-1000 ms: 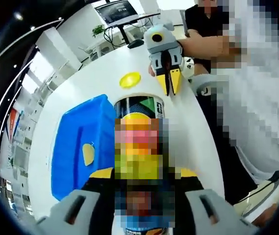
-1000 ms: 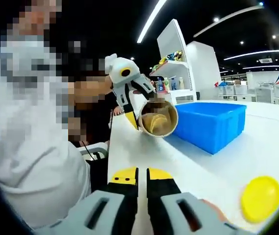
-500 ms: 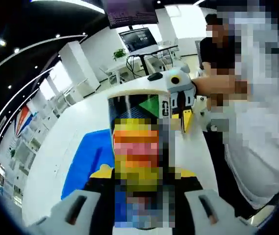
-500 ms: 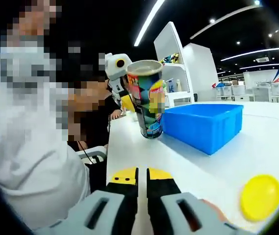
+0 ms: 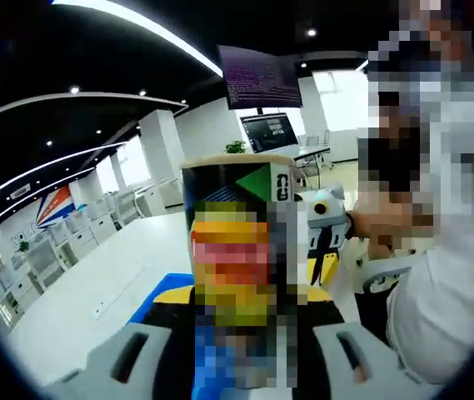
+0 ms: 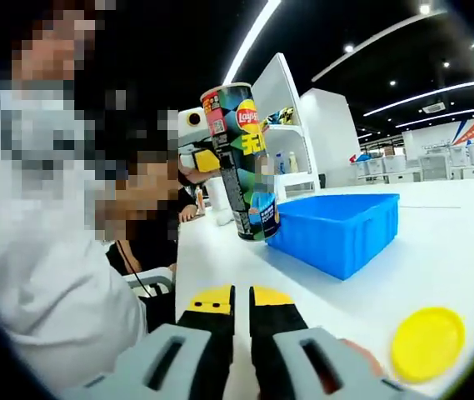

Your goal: Open the lid of the chip container on the table, take out the chips, place them into the box in front of the container, and close the lid

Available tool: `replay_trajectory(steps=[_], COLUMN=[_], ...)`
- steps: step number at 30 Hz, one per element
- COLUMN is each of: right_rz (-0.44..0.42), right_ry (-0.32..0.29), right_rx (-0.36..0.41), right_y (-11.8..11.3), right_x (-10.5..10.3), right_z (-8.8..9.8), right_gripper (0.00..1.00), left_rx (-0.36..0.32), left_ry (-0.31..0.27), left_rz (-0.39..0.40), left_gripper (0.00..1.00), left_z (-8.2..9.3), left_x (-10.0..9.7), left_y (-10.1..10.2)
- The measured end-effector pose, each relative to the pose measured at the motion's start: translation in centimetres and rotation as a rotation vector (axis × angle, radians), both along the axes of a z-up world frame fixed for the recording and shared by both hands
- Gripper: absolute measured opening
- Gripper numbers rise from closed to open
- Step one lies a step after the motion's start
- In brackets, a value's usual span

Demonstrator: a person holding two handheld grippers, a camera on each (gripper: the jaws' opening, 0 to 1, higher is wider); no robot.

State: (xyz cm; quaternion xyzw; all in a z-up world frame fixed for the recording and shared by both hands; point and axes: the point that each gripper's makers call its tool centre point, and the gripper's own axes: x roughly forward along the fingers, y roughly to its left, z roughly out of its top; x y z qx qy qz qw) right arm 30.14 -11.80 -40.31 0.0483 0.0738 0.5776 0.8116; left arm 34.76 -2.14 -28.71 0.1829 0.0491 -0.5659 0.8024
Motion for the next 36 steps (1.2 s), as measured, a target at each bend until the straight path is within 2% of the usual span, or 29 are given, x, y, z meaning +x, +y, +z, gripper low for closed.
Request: replay_trajectory(steps=[9, 10, 13, 22, 26, 29, 36], right_rz=[-0.012, -0.013, -0.038, -0.096, -0.103, -0.105, -0.121], right_ry=[-0.064, -0.067, -0.059, -0.092, -0.103, -0.139, -0.151], right_rx=[-0.041, -0.048, -0.094, -0.164, -0.165, -0.163, -0.158], right_y=[-0.4, -0.5, -0.8, -1.7, -2.0, -2.2, -2.2], right_x=[-0.5, -0.5, -0.2, -0.1, -0.3, -0.5, -0.5], right_z=[2.3, 2.4, 2.7, 4.8, 5.8, 6.5, 7.2], right_gripper=[0.13, 0.14, 0.16, 0.16, 0.17, 0.19, 0.19], left_rx=[-0.038, -0.057, -0.059, -0.096, -0.108, -0.124, -0.161], left_ry=[-0.011, -0.017, -0.019, 0.002, 0.009, 0.027, 0.042], left_rz=[0.002, 0.006, -0.002, -0.002, 0.003, 0.004, 0.016], left_gripper=[0.41, 0.41, 0.41, 0.41, 0.41, 0.41, 0.41], left_z=[0.3, 0.6, 0.6, -0.5, -1.2, -1.6, -2.3], left_x=[-0.3, -0.3, -0.5, -0.8, -0.9, -1.0, -1.0], left_y=[-0.6, -0.7, -0.9, -1.4, -1.6, -1.7, -1.6])
